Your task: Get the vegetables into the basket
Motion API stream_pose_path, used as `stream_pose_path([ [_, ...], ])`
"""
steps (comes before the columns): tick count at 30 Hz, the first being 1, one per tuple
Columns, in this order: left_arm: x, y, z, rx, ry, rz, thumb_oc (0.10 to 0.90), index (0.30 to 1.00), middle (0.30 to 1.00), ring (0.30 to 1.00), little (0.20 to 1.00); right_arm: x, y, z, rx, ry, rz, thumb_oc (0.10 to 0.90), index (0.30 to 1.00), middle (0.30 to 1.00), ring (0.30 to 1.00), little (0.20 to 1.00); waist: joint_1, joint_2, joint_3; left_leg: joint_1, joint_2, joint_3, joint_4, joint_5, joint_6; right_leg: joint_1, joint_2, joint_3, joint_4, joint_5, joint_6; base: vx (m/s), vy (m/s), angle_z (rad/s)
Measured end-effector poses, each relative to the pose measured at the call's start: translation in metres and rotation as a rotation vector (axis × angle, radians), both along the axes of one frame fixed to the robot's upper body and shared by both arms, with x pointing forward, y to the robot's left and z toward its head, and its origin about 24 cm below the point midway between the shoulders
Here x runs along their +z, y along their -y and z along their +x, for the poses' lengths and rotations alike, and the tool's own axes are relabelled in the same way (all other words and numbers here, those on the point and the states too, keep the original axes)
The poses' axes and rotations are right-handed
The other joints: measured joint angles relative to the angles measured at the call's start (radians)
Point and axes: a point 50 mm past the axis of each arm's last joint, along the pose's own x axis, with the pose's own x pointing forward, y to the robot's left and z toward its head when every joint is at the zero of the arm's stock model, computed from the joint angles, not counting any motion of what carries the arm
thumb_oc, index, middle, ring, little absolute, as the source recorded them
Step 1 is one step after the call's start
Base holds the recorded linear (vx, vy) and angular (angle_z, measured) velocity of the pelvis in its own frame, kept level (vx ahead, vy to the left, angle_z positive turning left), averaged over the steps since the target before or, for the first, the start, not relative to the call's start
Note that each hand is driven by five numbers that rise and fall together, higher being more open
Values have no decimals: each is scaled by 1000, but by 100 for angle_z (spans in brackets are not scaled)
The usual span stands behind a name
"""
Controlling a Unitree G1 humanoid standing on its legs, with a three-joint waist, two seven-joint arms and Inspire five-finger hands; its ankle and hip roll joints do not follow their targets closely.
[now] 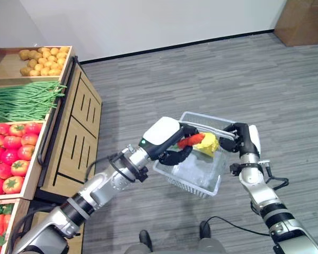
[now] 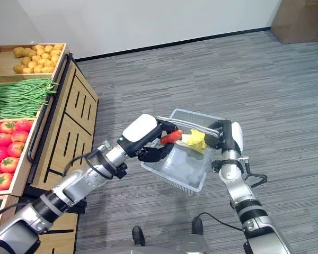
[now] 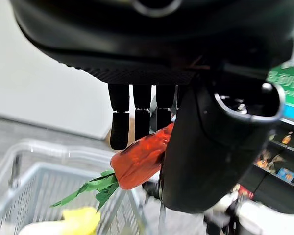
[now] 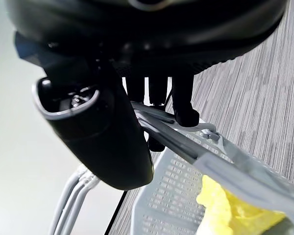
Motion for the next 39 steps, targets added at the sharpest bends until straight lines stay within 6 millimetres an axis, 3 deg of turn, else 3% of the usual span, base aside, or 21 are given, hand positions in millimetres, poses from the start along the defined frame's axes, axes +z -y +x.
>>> stream_pose_path([
  [4, -20, 2, 0, -4, -14, 108, 400, 300, 300, 300, 300, 13, -23, 3, 79, 66, 51, 400, 300, 300, 300, 300, -20, 0, 0, 0, 1, 3, 0, 0, 0, -1, 1, 3, 0, 1, 0, 0, 0, 0],
  [12, -49, 0, 8, 76, -82, 188, 400, 300, 300, 300, 300, 26, -43, 5, 165, 127, 126, 400, 300, 300, 300, 300, -25, -1, 0, 3, 1, 9, 0, 0, 0, -3, 2, 11, 0, 4, 0, -3, -3, -2],
  [18, -60, -2, 9, 113, -72, 242, 400, 300, 300, 300, 300, 28, -52, 4, 205, 128, 160, 400, 300, 300, 300, 300, -40, -3, 0, 7, 1, 16, 0, 0, 0, -4, 2, 17, 0, 6, 0, -6, -5, -3],
  [19, -60, -2, 9, 116, -69, 241, 418, 325, 325, 325, 325, 28, -52, 4, 205, 128, 162, 400, 300, 300, 300, 300, -42, -4, -1, 9, 1, 19, 0, 0, 0, -4, 3, 20, 0, 6, 0, -11, -16, -5],
  [20, -60, -2, 9, 118, -67, 239, 578, 550, 550, 550, 550, 28, -52, 4, 205, 128, 167, 400, 300, 300, 300, 300, -44, -5, -1, 10, 2, 21, 0, 0, 0, -4, 3, 21, 0, 6, 0, -13, -16, -9],
  [21, -60, -1, 9, 120, -67, 237, 782, 835, 835, 835, 835, 28, -52, 4, 204, 128, 170, 400, 300, 300, 300, 300, -44, -5, -1, 13, 3, 26, 0, 0, 0, -4, 4, 25, 0, 7, 0, -11, -12, -9],
  [24, -60, 0, 9, 118, -69, 231, 724, 753, 753, 753, 753, 29, -51, 4, 201, 132, 170, 400, 300, 300, 300, 300, -45, -5, -1, 16, 4, 32, 0, 0, 0, -4, 5, 30, 0, 9, -1, -4, -5, -6],
  [25, -60, 1, 9, 119, -69, 231, 743, 780, 780, 780, 780, 29, -51, 4, 199, 133, 171, 400, 300, 300, 300, 300, -46, -5, -1, 16, 4, 33, 0, 0, 0, -5, 5, 30, 0, 10, -1, -6, -5, -4],
  [28, -59, 3, 9, 117, -70, 223, 900, 1000, 1000, 1000, 1000, 29, -51, 4, 197, 134, 172, 400, 300, 300, 300, 300, -46, -5, -1, 18, 4, 34, 0, 0, 0, -4, 5, 32, 0, 10, -1, 0, 0, 0],
  [39, -39, 19, 1, 44, -4, 166, 900, 1000, 1000, 1000, 1000, 36, -58, 4, 214, 169, 188, 400, 300, 300, 300, 300, -45, -5, -1, 18, 4, 31, 0, 0, 0, -2, 5, 29, 0, 11, -2, 0, 0, 0],
])
